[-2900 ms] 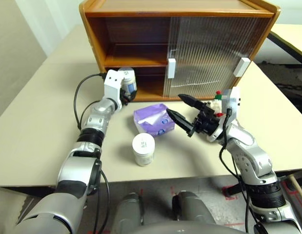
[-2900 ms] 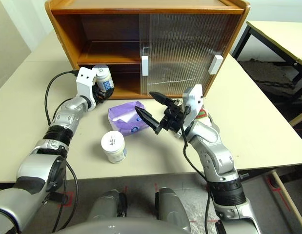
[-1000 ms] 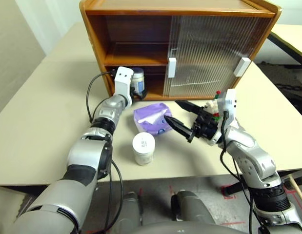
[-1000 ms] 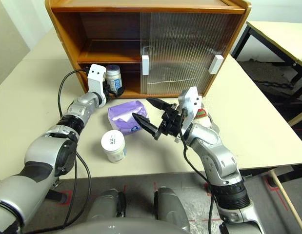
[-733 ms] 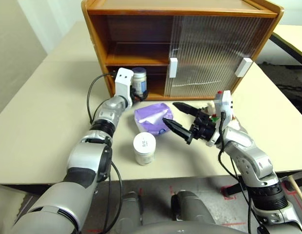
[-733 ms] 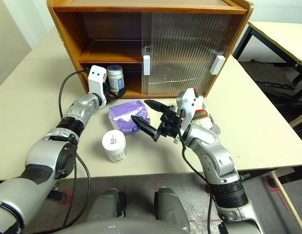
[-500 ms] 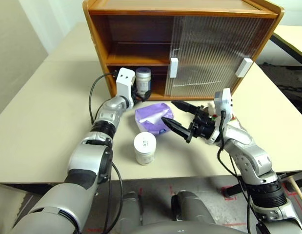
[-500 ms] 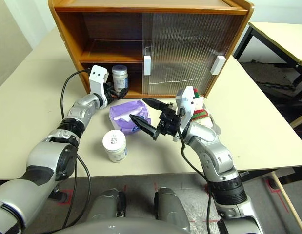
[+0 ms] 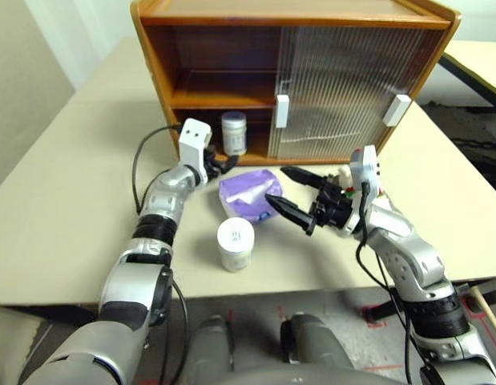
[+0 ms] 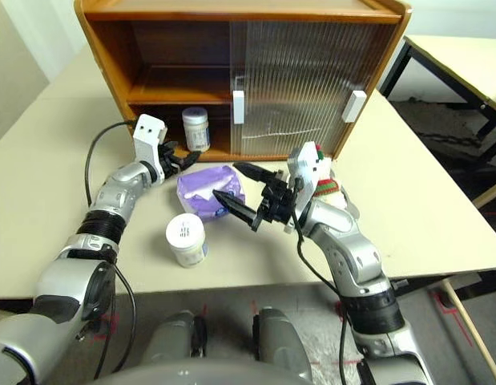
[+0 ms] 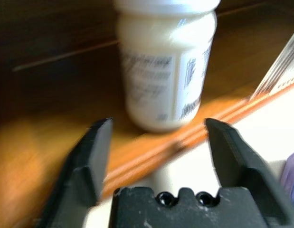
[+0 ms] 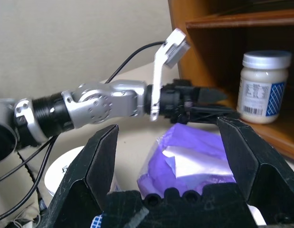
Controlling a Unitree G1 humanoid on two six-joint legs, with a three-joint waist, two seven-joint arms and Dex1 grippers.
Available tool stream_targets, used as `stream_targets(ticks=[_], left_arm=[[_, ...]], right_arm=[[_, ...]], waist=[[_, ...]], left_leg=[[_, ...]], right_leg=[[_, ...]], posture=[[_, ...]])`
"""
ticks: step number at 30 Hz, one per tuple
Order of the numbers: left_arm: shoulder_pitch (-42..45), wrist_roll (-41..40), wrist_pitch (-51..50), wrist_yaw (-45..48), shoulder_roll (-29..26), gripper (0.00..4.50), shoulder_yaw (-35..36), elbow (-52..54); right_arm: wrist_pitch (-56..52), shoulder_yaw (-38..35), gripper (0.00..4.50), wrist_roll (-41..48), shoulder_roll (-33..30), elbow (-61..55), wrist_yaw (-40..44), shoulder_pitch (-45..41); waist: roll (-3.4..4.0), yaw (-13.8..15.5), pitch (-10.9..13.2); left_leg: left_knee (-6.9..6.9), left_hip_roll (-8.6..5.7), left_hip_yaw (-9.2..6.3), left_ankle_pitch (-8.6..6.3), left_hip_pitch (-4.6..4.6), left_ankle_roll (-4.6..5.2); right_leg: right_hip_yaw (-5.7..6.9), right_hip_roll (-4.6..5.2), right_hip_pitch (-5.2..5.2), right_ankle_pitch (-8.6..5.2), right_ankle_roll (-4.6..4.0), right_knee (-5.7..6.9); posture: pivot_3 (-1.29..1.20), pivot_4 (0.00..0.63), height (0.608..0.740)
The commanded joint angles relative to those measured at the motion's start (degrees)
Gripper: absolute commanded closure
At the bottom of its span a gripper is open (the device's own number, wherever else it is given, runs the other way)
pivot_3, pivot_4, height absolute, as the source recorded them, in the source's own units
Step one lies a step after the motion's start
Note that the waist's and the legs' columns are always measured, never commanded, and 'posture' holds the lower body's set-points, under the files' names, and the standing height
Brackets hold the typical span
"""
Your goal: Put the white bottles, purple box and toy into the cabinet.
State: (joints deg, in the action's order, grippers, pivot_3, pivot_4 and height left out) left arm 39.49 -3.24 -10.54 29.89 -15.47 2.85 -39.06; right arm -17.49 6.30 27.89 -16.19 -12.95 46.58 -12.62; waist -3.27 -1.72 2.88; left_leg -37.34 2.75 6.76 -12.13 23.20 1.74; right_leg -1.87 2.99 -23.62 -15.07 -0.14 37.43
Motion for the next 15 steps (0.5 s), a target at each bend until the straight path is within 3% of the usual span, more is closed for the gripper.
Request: stream_targets(ticks=[1,5,7,15], left_arm=[[-1.6,-0.4,-2.8,-0.2,-0.4,2.20,-0.6,4.5],[-0.3,0.0,-2.1,-2.3,-0.1,3.87,0.0,3.6],[1.0,0.2,-1.5,-3.1,0.3,4.44,-0.2,2.0],[7.2,3.8,3.4,-7.8,1.3,4.44,-2.4,-8.5]], right_arm=[[0.8,0.8,0.00,-0.4,0.1,1.0,0.8,-0.6],[0.9,1.0,0.00,-0.6,0.0,1.4,1.3,-0.7],[1.0,1.2,0.00,-0.8,-0.1,1.4,1.5,-0.7],[1.2,1.3,0.00,-1.1,-0.3,0.6,1.3,0.3]], waist=[[-0.01,0.4,0.0],[-0.01,1.6,0.0],[-0.01,1.9,0.0],[0.00,2.6,0.0]], left_leg=[[-0.02,0.00,0.00,0.00,0.01,0.00],[-0.06,0.00,0.01,0.00,0.01,0.00],[-0.08,0.00,0.02,0.00,0.01,0.00],[-0.16,0.01,0.04,0.00,0.02,0.00]], right_leg=[[0.00,0.01,0.00,0.00,0.00,0.00],[0.01,0.03,0.01,0.04,-0.01,0.00],[0.02,0.04,0.01,0.09,-0.03,0.00],[0.03,0.02,0.00,0.15,-0.02,-0.01]], posture=[[0.09,0.000,0.740],[0.09,0.000,0.740],[0.09,0.000,0.740],[0.06,0.000,0.740]])
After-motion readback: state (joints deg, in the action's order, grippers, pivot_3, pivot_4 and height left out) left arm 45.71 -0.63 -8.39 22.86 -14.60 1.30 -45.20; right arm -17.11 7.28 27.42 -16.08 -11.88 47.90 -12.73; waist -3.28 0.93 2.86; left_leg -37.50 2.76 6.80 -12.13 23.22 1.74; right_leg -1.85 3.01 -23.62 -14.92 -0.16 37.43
